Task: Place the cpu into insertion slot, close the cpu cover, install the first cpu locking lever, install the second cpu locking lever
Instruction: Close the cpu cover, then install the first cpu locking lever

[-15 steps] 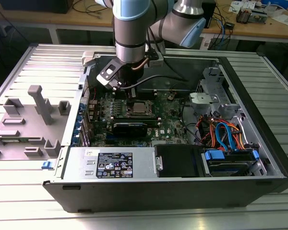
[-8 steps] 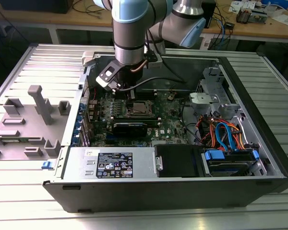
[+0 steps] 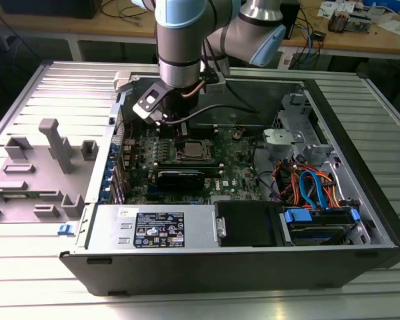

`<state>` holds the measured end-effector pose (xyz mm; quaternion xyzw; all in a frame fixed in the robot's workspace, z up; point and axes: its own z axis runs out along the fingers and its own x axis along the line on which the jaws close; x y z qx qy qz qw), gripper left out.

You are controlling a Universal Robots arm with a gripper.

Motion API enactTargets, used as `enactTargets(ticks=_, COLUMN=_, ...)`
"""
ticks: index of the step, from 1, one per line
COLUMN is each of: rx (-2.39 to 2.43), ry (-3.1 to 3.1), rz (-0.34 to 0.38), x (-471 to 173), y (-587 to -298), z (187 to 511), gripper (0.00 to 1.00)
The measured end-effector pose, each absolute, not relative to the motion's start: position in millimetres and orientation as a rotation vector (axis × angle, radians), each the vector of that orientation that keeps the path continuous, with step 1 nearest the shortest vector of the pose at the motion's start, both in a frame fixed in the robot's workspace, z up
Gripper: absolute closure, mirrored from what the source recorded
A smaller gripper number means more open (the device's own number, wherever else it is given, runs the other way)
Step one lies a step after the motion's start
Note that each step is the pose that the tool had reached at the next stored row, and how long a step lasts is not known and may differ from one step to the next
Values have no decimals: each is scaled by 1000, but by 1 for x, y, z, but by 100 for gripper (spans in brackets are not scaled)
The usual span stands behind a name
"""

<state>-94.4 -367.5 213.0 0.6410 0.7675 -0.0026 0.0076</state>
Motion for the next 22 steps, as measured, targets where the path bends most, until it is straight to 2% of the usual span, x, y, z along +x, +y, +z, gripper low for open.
enactTargets(ticks=11, rx=2004, ry=2399, rz=-9, x=-63, y=-367, z=213, gripper=89)
enactTargets(ticks=22, rx=2004, ry=2399, rz=-8, x=-61, y=-367, z=213, gripper=89)
